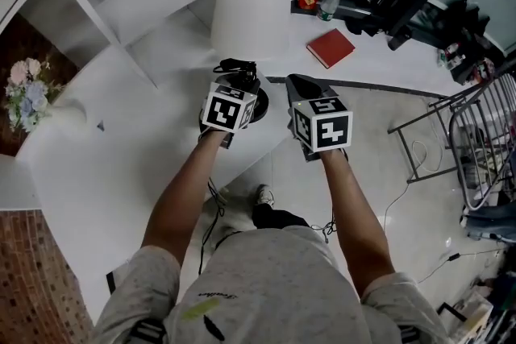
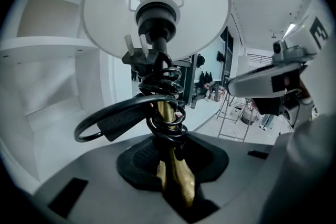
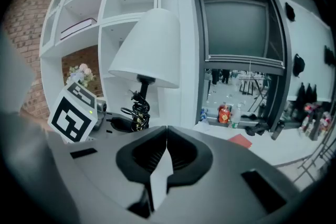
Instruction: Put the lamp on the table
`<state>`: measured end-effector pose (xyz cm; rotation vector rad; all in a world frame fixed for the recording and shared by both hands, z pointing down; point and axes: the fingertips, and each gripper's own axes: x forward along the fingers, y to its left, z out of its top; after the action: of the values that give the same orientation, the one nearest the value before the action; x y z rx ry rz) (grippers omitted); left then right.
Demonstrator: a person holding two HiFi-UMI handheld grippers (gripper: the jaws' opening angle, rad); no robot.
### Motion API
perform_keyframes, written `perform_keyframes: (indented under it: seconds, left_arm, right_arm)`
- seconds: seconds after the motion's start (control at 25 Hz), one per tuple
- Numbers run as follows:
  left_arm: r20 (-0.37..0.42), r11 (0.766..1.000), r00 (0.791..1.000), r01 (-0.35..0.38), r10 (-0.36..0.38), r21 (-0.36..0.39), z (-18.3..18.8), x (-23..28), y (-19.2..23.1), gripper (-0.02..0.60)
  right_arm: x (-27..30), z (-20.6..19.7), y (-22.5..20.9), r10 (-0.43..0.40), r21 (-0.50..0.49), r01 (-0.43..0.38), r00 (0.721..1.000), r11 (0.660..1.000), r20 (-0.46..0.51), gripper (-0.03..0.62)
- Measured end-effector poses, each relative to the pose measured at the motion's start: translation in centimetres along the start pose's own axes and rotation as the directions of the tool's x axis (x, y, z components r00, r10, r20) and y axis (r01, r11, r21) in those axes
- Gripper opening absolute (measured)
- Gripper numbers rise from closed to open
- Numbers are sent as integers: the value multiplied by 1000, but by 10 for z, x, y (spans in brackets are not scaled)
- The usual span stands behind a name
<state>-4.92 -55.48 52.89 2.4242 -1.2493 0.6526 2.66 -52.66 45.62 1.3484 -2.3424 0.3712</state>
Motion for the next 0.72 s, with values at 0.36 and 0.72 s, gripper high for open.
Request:
perform_keyframes:
  seconds: [0.36,0.72]
  left_arm:
    - [30,1000,999,-20,20,-3,-3,18,11,104]
    - [74,998,996,-55,54,13,-4,21,15,104]
  right_arm:
    - [4,-11,-14,-3,73,4,1000,997,-8,6]
    - [-4,-21,-21,-16,76,17,1000,997,-23,6]
